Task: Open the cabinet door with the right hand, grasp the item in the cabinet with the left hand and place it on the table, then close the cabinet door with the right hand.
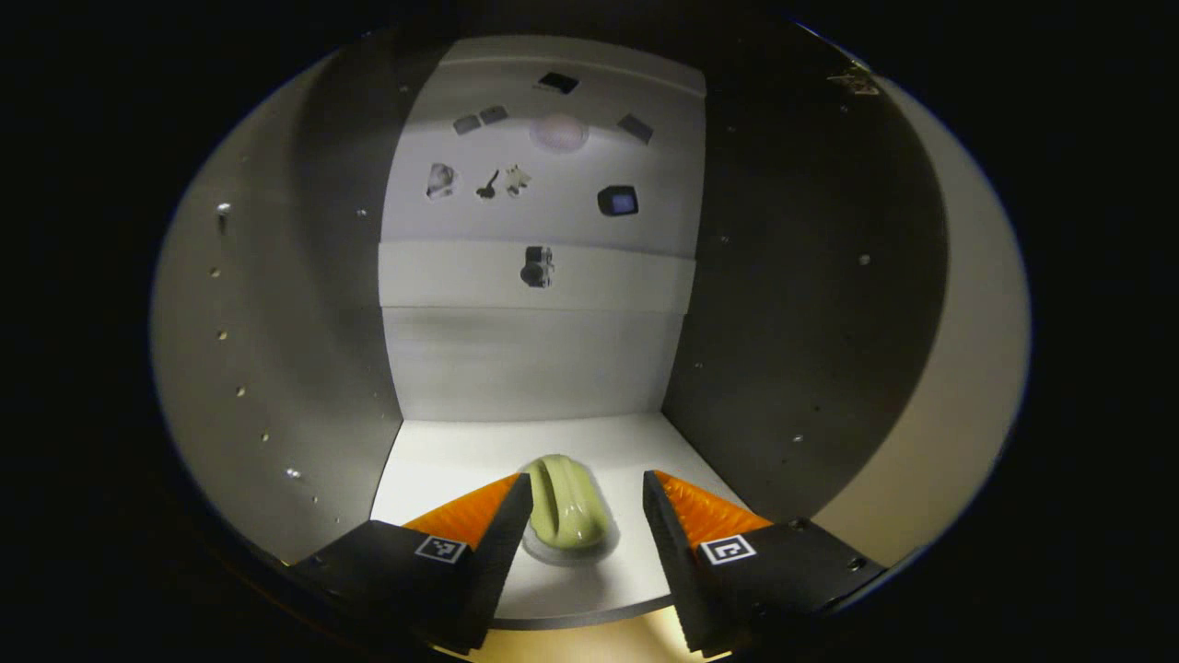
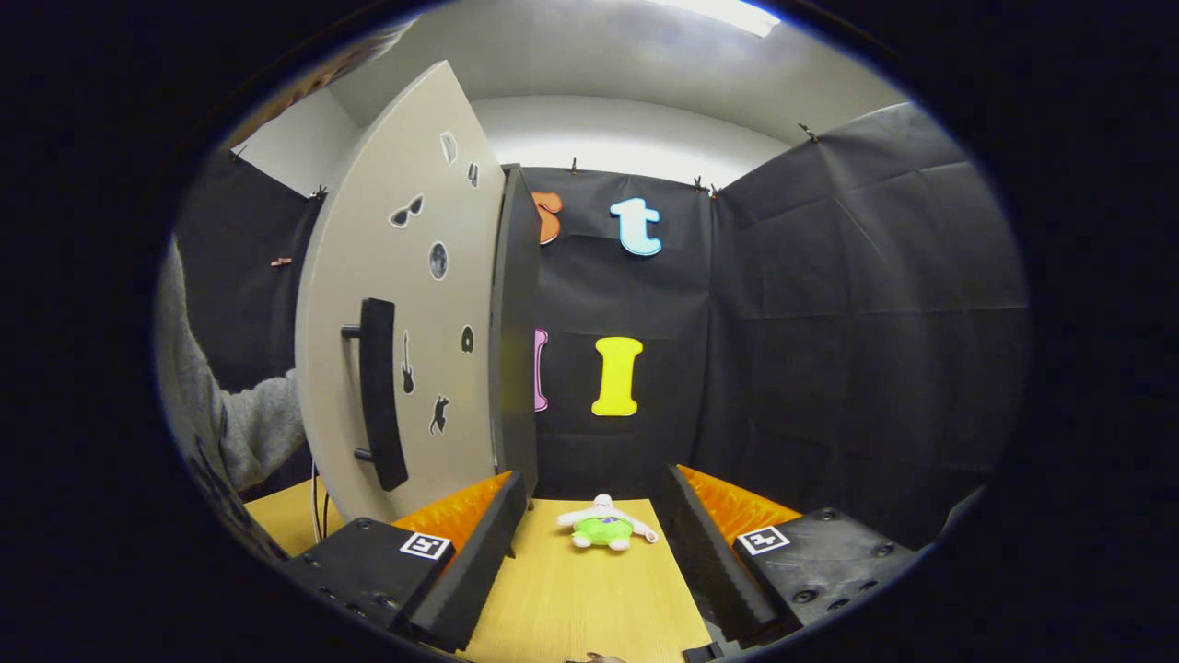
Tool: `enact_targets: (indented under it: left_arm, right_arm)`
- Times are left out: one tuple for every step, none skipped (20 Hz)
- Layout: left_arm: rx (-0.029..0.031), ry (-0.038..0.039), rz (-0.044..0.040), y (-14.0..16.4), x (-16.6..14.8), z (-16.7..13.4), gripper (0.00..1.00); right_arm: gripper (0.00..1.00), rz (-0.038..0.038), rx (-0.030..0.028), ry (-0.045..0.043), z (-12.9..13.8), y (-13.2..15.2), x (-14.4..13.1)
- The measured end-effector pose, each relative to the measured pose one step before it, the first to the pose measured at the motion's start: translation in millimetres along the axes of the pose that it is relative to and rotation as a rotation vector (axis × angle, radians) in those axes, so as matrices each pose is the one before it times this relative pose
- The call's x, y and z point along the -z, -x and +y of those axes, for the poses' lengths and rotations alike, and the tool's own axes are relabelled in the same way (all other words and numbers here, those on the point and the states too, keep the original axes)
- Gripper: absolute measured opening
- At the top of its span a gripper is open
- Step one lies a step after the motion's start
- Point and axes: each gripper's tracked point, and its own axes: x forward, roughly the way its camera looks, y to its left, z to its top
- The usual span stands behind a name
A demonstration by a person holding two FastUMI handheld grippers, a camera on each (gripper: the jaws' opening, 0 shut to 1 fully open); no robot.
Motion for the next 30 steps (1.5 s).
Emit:
enact_targets:
  left_arm:
    - [0.00175,0.00752,0.02566,-4.81,2.8,1.05,0.76]
    - [-0.00665,0.00075,0.02823,-4.81,3.74,2.22,0.73]
    - [-0.0157,-0.01149,0.02751,-4.29,2.85,4.17,0.71]
    - [-0.02536,-0.0146,0.02825,-4.47,4.04,7.04,0.75]
    - [-0.01709,-0.00631,0.02737,-4.29,4.11,4.26,0.69]
    - [0.00608,0.00659,0.02609,-2.94,3.94,-2.79,0.68]
    - [0.00466,0.01344,0.02599,-2.22,4.96,-2.43,0.66]
    - [0.00324,0.01334,0.01775,-3.38,2.78,-0.84,0.63]
    - [-0.01268,0.00388,0.00234,0.42,-0.68,1.41,0.65]
    - [-0.01422,-0.00419,-0.00801,-1.72,-0.16,1.9,0.58]
    - [-0.01568,-0.00877,-0.00921,-2.51,-2.26,3.09,0.57]
    - [-0.01291,-0.01049,-0.00108,-4.11,-0.22,3.67,0.46]
    - [-0.02218,-0.00677,-0.00248,0.49,-0.58,4.53,0.45]
    - [-0.01652,0.00865,-0.01175,-0.5,-1.9,3.27,0.36]
    - [-0.00421,0.02193,-0.00826,-0.92,-0.79,-0.51,0.28]
    - [-0.00365,0.02089,-0.00819,0.69,-0.68,-1.11,0.23]
    - [-0.00191,0.0141,-0.00416,1.04,-0.1,-0.47,0.22]
    - [0.00035,0.01131,-0.0012,0.17,0.11,0.23,0.2]
    - [0.00483,0.01317,0.00142,2.1,0.28,-0.54,0.19]
    - [0.00306,0.01866,0.00069,3.15,1.41,-0.4,0.19]
    - [0.00362,0.01624,-0.01028,4.52,-0.83,-1.29,0.19]
    - [0.0038,0.00116,-0.01813,4.26,-2.18,-1.03,0.19]
    - [-0.00234,-0.01812,-0.01871,4.45,-2.84,1.01,0.19]
    - [-0.01111,-0.03095,-0.01897,5.21,-2.75,4.14,0.18]
    - [-0.01197,-0.02661,-0.01196,6.69,-2.16,4.65,0.19]
    - [0.00516,-0.00031,-0.01538,7.37,-2.39,0.63,0.18]
    - [0.01879,0.0233,-0.01747,10.29,-1.77,-5.02,0.18]
    - [0.02318,0.02576,-0.01735,10.07,-0.72,-7.93,0.19]
    - [0.01038,0.0155,-0.01066,11.54,1.02,-3.93,0.19]
    - [0.0075,0.00506,-0.01821,12.43,0.8,-1.48,0.19]
  right_arm:
    - [0.97,0.00661,0.00455,-0.00357,-1.22,-4.4,2.62]
    - [0.97,0.00535,0.00488,0.00245,-0.78,-3.19,2.46]
    - [0.97,0.00764,0.00707,0.00819,-1.4,-2.39,2.87]
    - [0.97,0.00701,0.00901,0.01321,-1.65,-1.93,2.33]
    - [0.97,0.00525,0.01042,0.01193,-2.69,-1.63,1.77]
    - [0.97,0.00655,0.0101,0.00469,-2.67,-1.73,1.95]
    - [0.97,0.00849,0.00966,-0.00265,-2.58,-1.38,3.27]
    - [0.97,0.00924,0.00671,-0.00641,-1.68,-1.64,3.07]
    - [0.97,0.00707,0.00726,-0.00496,-2.06,-2.24,2.78]
    - [0.97,0.00307,0.00426,-0.00153,-1.89,-1.72,1.71]
    - [0.97,0.00342,0.00408,-0.0003,-1.83,-1.61,1.48]
    - [0.97,0.00261,0.00114,-0.00062,-0.99,-1.59,1.09]
    - [0.97,0.00038,-0.00052,-0.00153,0.0,-1.22,0.95]
    - [0.97,-0.00043,-0.00108,-0.00191,-0.71,-1.53,0.21]
    - [0.97,-0.00047,-0.00172,-0.00229,0.32,-1.17,0.63]
    - [0.97,-0.00135,-0.00187,-0.00172,-0.13,-1.24,0.68]
    - [0.97,-0.00172,-0.00261,-0.002,0.68,-1.43,0.22]
    - [0.97,-0.00186,-0.00648,-0.00366,1.18,-0.17,-0.44]
    - [0.97,-0.00205,-0.0077,-0.00451,1.62,-0.25,-0.25]
    - [0.97,-0.00176,-0.00433,-0.00336,0.93,-0.64,-0.03]
    - [1.0,-0.00046,-0.00187,-0.00151,0.65,0.1,0.35]
    - [0.97,-0.00068,-0.00257,-0.00072,2.17,1.0,0.17]
    - [0.97,-0.00271,-0.00473,-0.00264,3.27,2.38,-0.7]
    - [0.97,-0.00289,-0.0071,-0.00499,4.74,2.19,-0.85]
    - [0.97,-0.00226,-0.00899,-0.00523,4.78,3.26,-0.33]
    - [1.0,-0.00323,-0.00258,-0.00226,3.92,3.46,-1.05]
    - [1.0,-0.0052,0.00794,0.00299,1.33,3.97,-0.12]
    - [0.97,-0.0048,0.02575,0.00685,-1.94,3.94,-0.84]
    - [0.97,-0.00048,0.03592,0.00501,-3.29,5.07,0.3]
    - [0.97,-0.00115,0.02801,-0.00269,-0.93,6.27,-0.37]
